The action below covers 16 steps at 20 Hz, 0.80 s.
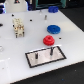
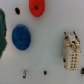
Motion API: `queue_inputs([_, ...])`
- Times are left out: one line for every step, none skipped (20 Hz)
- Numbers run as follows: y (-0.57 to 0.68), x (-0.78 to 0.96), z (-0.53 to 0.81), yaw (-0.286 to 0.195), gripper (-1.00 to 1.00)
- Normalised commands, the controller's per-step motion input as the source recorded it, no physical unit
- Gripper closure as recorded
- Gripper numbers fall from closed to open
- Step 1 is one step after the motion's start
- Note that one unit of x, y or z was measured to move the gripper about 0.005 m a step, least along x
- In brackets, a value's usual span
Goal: Insert the blue gear onto the right peg, followed by the red gear
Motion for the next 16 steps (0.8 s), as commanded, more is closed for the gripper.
queue_inputs([0.63, -0.5, -0.03, 0.0, -1.0])
queue_inputs([0.63, -0.5, -0.06, 0.0, -1.0])
queue_inputs([0.62, -0.54, -0.04, 0.0, -1.0])
queue_inputs([0.62, -0.52, -0.06, 0.0, -1.0])
queue_inputs([0.62, -0.49, -0.04, 0.0, -1.0])
queue_inputs([0.62, -0.52, -0.07, 0.0, -1.0])
queue_inputs([0.6, -0.47, -0.12, 0.0, -1.0])
queue_inputs([0.55, -0.48, -0.16, 0.0, -1.0])
queue_inputs([0.55, -0.43, -0.19, 0.0, -1.0])
queue_inputs([0.5, -0.46, -0.28, 0.0, -1.0])
queue_inputs([0.45, -0.38, -0.31, 0.0, -1.0])
queue_inputs([0.44, -0.42, -0.33, 0.0, -1.0])
queue_inputs([0.44, -0.4, -0.34, 0.0, -1.0])
queue_inputs([0.42, -0.41, -0.34, 0.0, -1.0])
queue_inputs([0.41, -0.41, -0.41, 0.0, -1.0])
queue_inputs([0.36, -0.34, -0.43, 0.0, -1.0])
